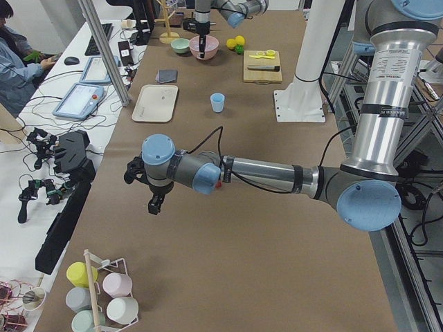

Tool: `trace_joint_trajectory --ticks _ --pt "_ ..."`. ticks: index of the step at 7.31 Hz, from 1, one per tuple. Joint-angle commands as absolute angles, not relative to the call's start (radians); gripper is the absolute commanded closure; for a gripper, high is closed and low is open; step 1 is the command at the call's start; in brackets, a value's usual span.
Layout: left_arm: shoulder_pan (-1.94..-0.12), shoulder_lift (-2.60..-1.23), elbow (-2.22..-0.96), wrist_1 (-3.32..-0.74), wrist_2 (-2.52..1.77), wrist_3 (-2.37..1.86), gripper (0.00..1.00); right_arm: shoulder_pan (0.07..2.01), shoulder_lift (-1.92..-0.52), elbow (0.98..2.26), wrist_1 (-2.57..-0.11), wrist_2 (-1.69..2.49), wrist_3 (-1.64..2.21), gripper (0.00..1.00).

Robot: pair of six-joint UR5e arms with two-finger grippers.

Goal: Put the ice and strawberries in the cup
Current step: 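Carry the ice cube with the right gripper over the blue cup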

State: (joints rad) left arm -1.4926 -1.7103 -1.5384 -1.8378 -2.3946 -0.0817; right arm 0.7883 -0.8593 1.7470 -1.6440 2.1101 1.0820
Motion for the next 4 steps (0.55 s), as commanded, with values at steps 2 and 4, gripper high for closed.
trace_joint_trajectory --ticks 2,4 --pt "-1.493 -1.71 -1.539 -1.841 -2.396 -0.084 0.02 0.568 -0.72 1.68 -1.654 1.892 1.302 0.87" --pt "-1.493 -1.71 -1.542 -1.841 -2.398 -0.084 0.02 0.485 -0.709 1.663 -1.646 1.795 1.359 0.87"
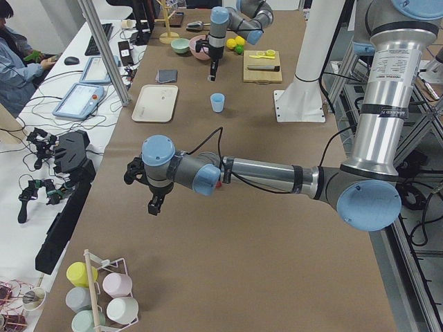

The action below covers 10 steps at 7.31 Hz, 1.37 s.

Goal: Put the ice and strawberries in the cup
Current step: 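Carry the ice cube with the right gripper over the blue cup, then open the right gripper to drop the ice cube into the cup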

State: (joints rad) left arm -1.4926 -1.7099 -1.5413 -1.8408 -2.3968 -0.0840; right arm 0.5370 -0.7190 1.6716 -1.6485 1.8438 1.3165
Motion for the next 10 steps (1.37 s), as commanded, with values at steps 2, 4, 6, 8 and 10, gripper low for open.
trace_joint_trajectory --ticks 2,4,6,8,10 --pt "-1.493 -1.707 -1.549 -1.842 -2.402 -0.084 0.02 0.453 -0.704 1.628 -1.641 1.749 1.368 0.87" --pt "-1.493 -1.7 -1.554 -1.842 -2.402 -0.083 0.02 0.451 -0.703 1.615 -1.64 1.744 1.367 0.87" --pt "-1.493 -1.697 -1.552 -1.861 -2.402 -0.083 0.02 0.453 -0.701 1.609 -1.64 1.744 1.368 0.87" --pt "-1.493 -1.689 -1.554 -1.871 -2.402 -0.083 0.02 0.451 -0.7 1.603 -1.64 1.744 1.365 0.87" --pt "-1.493 -1.681 -1.555 -1.873 -2.402 -0.081 0.02 0.451 -0.7 1.588 -1.638 1.741 1.362 0.86"
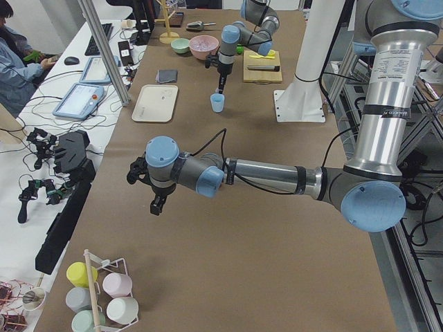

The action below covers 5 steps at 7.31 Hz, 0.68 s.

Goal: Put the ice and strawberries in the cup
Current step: 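Open the right gripper to drop the ice cube into the cup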

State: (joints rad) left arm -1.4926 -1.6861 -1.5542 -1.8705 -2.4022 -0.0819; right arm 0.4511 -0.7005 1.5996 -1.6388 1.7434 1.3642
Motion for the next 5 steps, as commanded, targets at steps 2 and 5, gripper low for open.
trace_joint_trajectory --ticks 2,5 --pt "-1.493 -1.68 -1.552 -1.885 -2.401 -0.084 0.02 0.449 -0.699 1.533 -1.539 1.732 1.367 0.86" --pt "-1.493 -1.678 -1.551 -1.885 -2.402 -0.084 0.02 0.443 -0.689 1.526 -1.531 1.729 1.368 0.5"
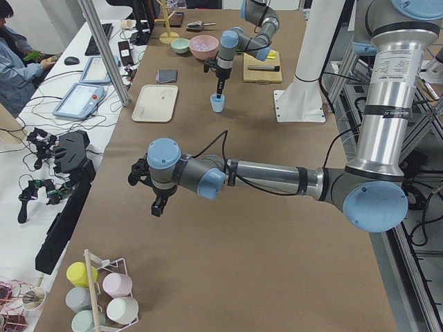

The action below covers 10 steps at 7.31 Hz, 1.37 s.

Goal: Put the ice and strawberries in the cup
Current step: 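Open the right gripper to drop the ice cube into the cup, then move the right gripper back to the pink ice bowl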

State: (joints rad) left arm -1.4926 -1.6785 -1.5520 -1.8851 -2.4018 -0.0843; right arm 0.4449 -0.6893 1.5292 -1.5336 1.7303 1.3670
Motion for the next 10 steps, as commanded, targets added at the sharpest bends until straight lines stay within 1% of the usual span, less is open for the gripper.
trace_joint_trajectory --ticks 1,2,3,4,6,8,9,10 --pt "-1.493 -1.678 -1.551 -1.885 -2.402 -0.084 0.02 0.439 -0.689 1.525 -1.532 1.723 1.374 0.4" --pt "-1.493 -1.675 -1.552 -1.885 -2.402 -0.086 0.02 0.439 -0.689 1.525 -1.532 1.723 1.374 0.21" --pt "-1.493 -1.675 -1.554 -1.885 -2.402 -0.084 0.02 0.44 -0.689 1.529 -1.534 1.723 1.374 0.06" --pt "-1.491 -1.677 -1.552 -1.885 -2.402 -0.084 0.02 0.452 -0.68 1.557 -1.572 1.726 1.373 0.02" --pt "-1.493 -1.677 -1.554 -1.885 -2.402 -0.084 0.02 0.579 -0.692 1.713 -1.763 1.866 1.276 0.02" --pt "-1.493 -1.677 -1.554 -1.885 -2.402 -0.086 0.02 0.707 -0.877 1.81 -1.77 1.92 1.043 0.02" --pt "-1.491 -1.677 -1.552 -1.885 -2.402 -0.084 0.02 0.786 -0.944 1.807 -1.719 1.977 0.952 0.02" --pt "-1.491 -1.677 -1.554 -1.885 -2.402 -0.084 0.02 0.858 -1.042 1.81 -1.653 2.058 0.839 0.02"
